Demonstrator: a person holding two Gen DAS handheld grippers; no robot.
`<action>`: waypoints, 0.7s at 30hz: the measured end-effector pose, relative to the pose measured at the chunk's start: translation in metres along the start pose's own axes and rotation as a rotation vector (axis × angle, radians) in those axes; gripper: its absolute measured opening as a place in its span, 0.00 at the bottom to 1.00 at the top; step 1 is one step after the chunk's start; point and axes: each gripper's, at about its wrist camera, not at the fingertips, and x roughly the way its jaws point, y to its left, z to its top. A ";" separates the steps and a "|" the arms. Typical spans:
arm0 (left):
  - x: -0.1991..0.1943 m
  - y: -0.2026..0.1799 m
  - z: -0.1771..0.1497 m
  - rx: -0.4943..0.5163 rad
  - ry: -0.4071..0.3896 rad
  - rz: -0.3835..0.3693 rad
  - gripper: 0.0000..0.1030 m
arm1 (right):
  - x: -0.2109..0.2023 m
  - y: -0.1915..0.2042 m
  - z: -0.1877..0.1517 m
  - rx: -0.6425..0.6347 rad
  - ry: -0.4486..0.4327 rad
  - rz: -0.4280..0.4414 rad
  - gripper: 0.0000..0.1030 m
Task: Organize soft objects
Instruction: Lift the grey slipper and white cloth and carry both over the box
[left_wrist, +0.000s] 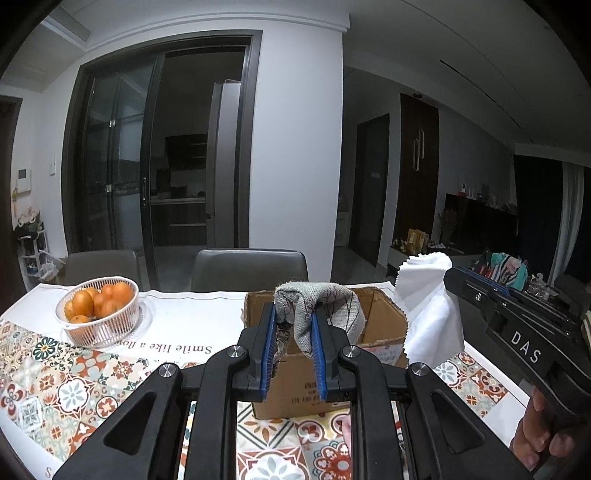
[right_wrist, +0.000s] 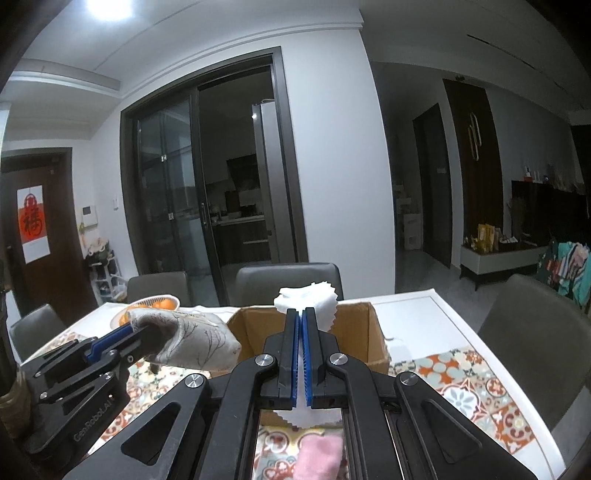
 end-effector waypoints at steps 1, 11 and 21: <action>0.002 0.000 0.001 0.001 0.000 0.001 0.19 | 0.003 0.000 0.002 -0.005 -0.005 0.000 0.03; 0.034 0.000 0.009 0.019 -0.005 0.008 0.19 | 0.029 -0.001 0.014 -0.033 -0.038 0.005 0.03; 0.072 -0.004 0.011 0.044 0.009 0.018 0.19 | 0.062 -0.009 0.020 -0.044 -0.034 0.000 0.03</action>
